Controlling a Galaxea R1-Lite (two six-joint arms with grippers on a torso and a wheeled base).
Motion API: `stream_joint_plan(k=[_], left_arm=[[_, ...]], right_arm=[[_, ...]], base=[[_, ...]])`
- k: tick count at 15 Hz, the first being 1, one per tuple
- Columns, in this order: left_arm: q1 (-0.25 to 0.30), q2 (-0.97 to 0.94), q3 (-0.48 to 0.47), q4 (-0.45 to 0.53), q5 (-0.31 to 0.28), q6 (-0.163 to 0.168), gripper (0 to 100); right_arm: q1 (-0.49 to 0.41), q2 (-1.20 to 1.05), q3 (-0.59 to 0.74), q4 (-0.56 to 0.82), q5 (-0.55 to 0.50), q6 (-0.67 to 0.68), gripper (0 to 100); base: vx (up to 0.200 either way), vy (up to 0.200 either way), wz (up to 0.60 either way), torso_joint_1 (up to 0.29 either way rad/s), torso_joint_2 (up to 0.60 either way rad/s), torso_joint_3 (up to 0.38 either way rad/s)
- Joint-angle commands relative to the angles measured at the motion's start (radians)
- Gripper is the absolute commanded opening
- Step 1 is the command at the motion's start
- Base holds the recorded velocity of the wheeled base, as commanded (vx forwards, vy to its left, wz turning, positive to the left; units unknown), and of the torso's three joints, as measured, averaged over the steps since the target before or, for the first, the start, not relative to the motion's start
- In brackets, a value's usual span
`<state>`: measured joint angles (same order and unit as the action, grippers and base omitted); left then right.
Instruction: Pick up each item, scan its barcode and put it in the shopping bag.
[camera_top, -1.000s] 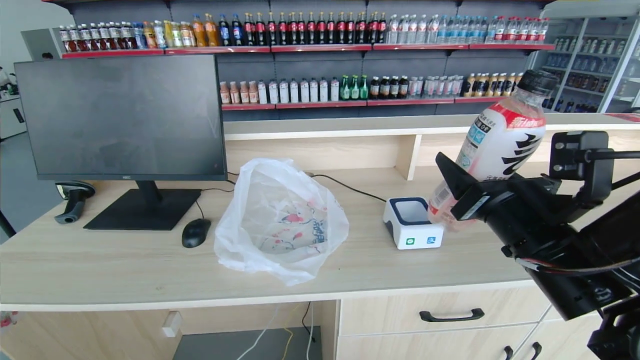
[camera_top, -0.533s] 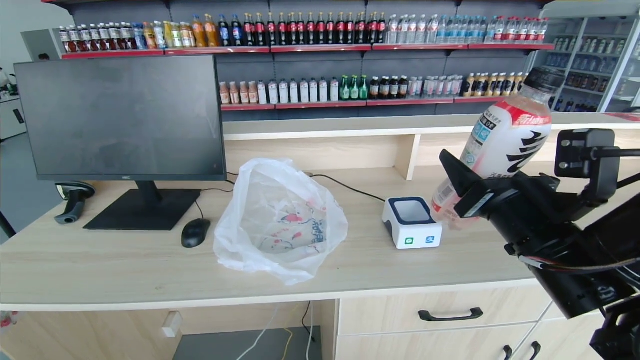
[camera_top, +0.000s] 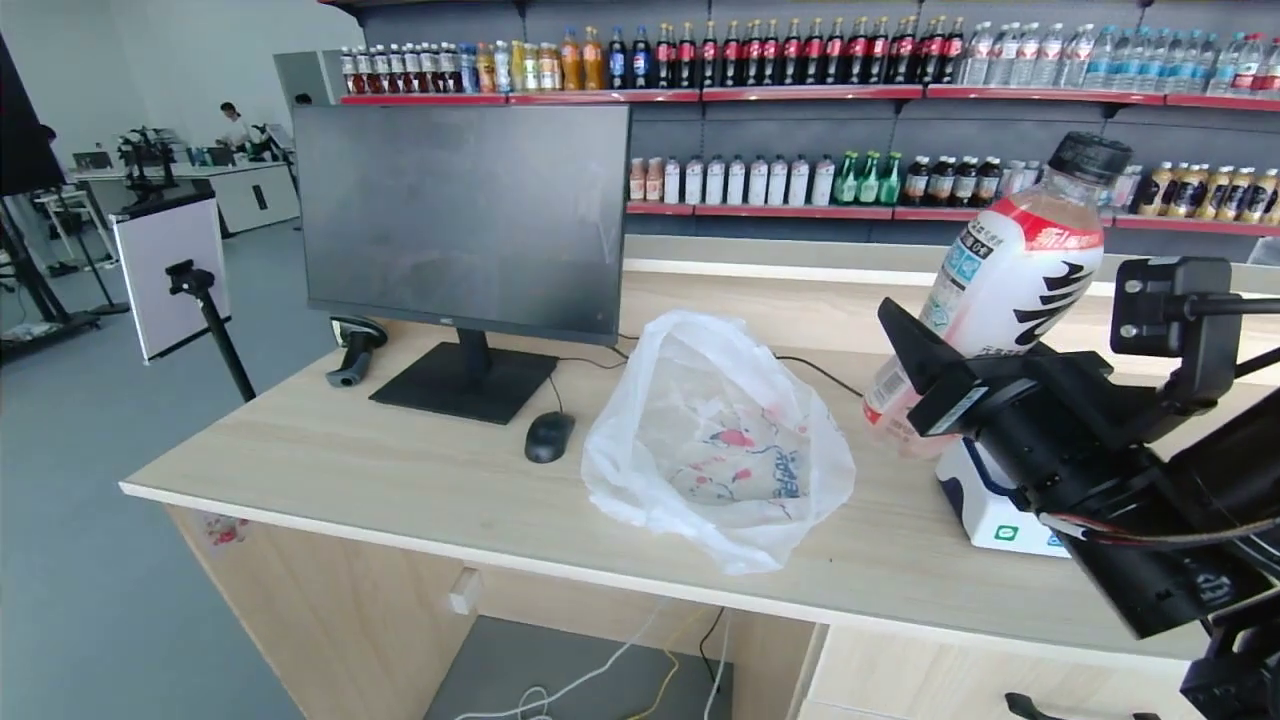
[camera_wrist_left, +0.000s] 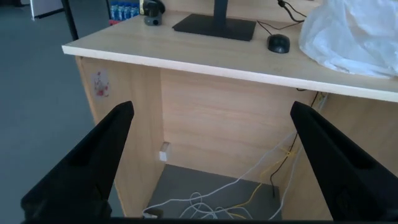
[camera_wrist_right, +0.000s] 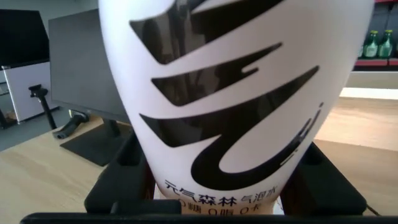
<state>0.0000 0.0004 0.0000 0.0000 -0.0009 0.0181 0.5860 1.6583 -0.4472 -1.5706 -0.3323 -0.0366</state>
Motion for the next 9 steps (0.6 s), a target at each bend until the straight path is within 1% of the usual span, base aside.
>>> stream_joint_plan(k=[1, 5, 7, 9], left_arm=[[0.000, 0.000, 0.000, -0.002, -0.001, 0.002, 100], [0.000, 0.000, 0.000, -0.005, 0.001, 0.003, 100], [0.000, 0.000, 0.000, -0.005, 0.001, 0.005, 100], [0.000, 0.000, 0.000, -0.005, -0.001, 0.006, 100]], right_arm=[[0.000, 0.001, 0.002, 0.000, -0.001, 0.000, 0], [-0.005, 0.017, -0.010, 0.000, -0.001, -0.002, 0], [-0.012, 0.075, -0.057, 0.000, 0.003, 0.001, 0], [-0.041, 0.143, -0.119, 0.000, 0.004, 0.003, 0]], base=[[0.000, 0.000, 0.60, 0.002, 0.00, 0.002], [0.000, 0.000, 0.00, 0.000, 0.00, 0.000], [0.000, 0.000, 0.00, 0.000, 0.00, 0.000], [0.000, 0.000, 0.00, 0.000, 0.00, 0.000]])
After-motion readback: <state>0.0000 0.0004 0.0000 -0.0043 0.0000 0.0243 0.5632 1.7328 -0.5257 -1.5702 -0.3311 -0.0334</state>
